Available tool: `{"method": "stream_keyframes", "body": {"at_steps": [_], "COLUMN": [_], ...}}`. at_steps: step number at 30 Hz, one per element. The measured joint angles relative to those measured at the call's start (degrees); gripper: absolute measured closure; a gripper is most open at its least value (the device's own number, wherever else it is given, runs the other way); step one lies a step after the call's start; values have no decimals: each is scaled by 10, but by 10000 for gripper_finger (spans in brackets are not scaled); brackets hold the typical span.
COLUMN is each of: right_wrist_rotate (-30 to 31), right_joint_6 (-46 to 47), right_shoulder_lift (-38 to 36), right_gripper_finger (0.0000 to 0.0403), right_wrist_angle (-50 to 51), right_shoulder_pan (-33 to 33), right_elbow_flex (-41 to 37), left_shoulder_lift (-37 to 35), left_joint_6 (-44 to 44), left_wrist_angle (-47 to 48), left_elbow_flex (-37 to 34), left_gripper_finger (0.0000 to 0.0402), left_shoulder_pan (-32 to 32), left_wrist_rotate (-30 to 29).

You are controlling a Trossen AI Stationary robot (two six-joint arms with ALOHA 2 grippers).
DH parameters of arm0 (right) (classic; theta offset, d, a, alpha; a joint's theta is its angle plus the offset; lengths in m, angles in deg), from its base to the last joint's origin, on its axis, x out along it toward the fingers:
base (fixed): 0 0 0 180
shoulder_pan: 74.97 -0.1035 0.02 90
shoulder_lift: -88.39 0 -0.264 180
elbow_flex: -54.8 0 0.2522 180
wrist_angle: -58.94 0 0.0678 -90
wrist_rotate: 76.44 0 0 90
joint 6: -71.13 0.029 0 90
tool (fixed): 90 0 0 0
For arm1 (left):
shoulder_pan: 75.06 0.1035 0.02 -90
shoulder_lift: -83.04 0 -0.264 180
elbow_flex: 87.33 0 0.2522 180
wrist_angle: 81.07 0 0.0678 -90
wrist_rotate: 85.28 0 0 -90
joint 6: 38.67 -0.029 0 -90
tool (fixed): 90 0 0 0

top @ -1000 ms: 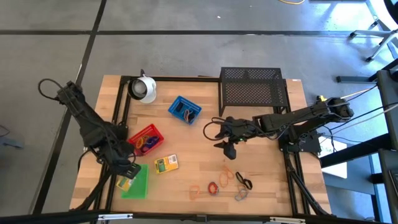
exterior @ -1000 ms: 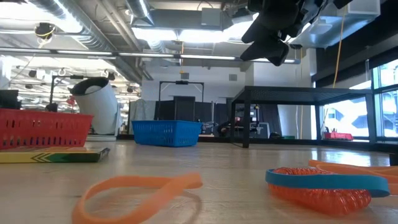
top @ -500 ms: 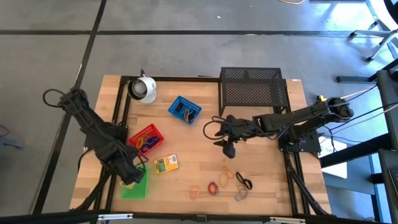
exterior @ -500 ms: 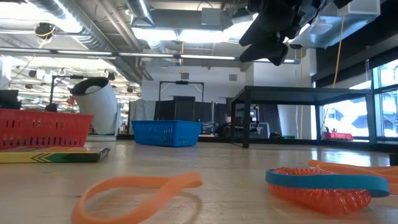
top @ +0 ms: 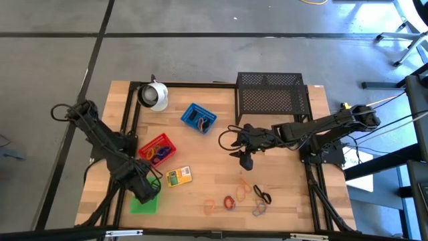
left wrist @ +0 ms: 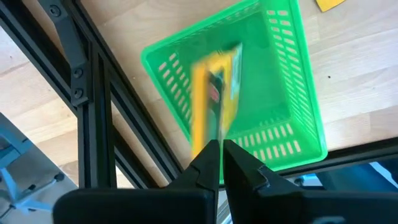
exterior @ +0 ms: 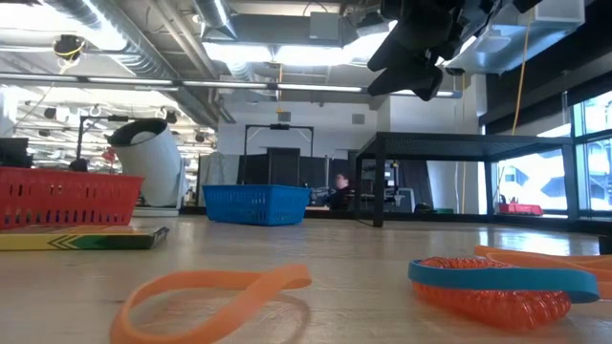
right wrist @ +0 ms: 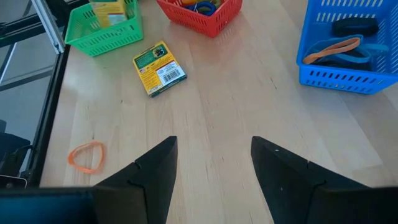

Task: Pick & Place Office Desk Supplies
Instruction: Put the yellow crayon box into the green bin, then put the orange rubber band into the blue bin

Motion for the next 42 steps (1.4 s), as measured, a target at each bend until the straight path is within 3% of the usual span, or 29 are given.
{"method": "stream_keyframes", "body": {"at_steps": [12, 21, 23, 27, 32, 42], "right_wrist_rotate": [-2, -3, -2, -3, -3, -7], "right_joint_6": [-2, -1, -1, 3, 18, 17], "right_shoulder_lift": [0, 0, 0, 0, 0, 0], "right_gripper_finger": [195, 195, 195, 195, 195, 195], "right_wrist_angle": [0, 0, 0, 0, 0, 4], "right_shoulder_pan": [0, 0, 0, 0, 0, 0], "right_elbow_flex": [0, 0, 0, 0, 0, 0], "left_shoulder_lift": [-14, -66, -78, -84, -61, 50], "left_joint_6": [-9, -33, -44, -69, -196, -494], "left_wrist_angle": [1, 9, 8, -4, -83, -249], "left_elbow_flex": [0, 0, 0, 0, 0, 0], "left_gripper_finger": [311, 266, 265, 267, 259, 222], "left_shoulder_pan": [4, 43, 54, 73, 108, 174], "left_wrist_rotate": [3, 0, -22, -132, -220, -219]}}
